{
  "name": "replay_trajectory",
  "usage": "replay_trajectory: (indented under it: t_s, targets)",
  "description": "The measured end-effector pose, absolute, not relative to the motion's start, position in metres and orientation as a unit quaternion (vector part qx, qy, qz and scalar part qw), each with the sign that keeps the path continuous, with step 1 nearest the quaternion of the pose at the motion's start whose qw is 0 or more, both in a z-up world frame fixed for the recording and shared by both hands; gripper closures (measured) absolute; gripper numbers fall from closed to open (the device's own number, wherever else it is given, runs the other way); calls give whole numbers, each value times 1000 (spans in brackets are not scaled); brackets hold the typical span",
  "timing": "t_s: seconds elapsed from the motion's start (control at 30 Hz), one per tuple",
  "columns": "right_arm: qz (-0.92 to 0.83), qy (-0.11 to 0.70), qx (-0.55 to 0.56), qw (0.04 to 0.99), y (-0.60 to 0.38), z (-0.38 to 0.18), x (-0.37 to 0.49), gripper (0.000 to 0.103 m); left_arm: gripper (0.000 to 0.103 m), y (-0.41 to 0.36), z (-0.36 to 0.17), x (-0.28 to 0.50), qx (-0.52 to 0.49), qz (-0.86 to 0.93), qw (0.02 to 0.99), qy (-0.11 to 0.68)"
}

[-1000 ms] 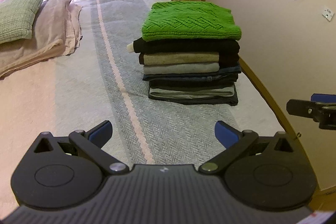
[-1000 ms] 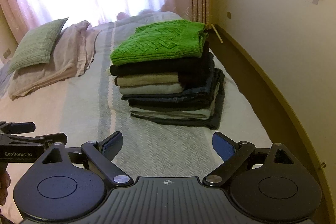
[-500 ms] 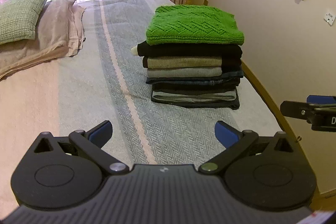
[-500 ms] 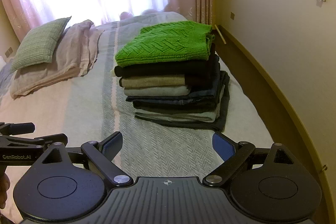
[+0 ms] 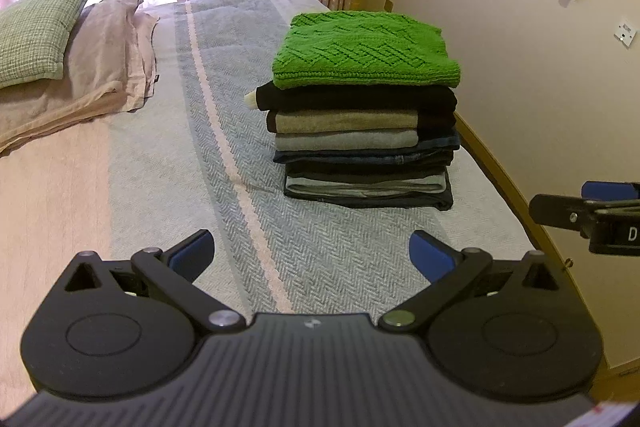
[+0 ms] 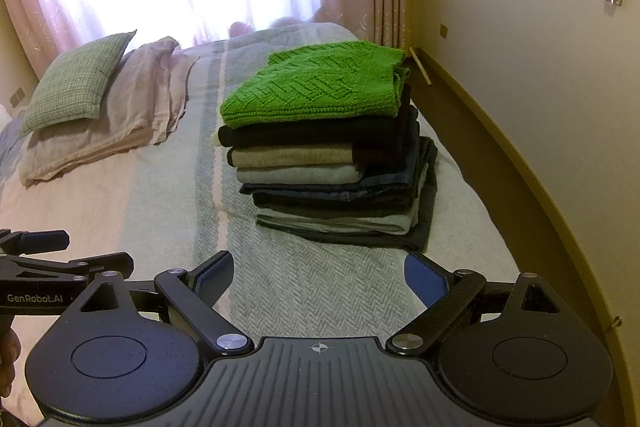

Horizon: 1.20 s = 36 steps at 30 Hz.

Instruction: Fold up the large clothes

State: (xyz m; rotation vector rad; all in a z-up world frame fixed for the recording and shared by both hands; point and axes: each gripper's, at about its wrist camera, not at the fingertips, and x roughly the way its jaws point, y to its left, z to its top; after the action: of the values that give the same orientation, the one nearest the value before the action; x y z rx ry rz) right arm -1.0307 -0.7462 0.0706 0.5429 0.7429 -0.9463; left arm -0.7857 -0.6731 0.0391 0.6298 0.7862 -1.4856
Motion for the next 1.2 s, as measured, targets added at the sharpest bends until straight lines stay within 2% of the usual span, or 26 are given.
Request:
replay_trajectory:
  t_s: [1.2]
  targets:
    - [-438, 346, 249, 791, -751, 74, -1037, 13, 1, -678, 42, -796, 273, -648, 625, 339]
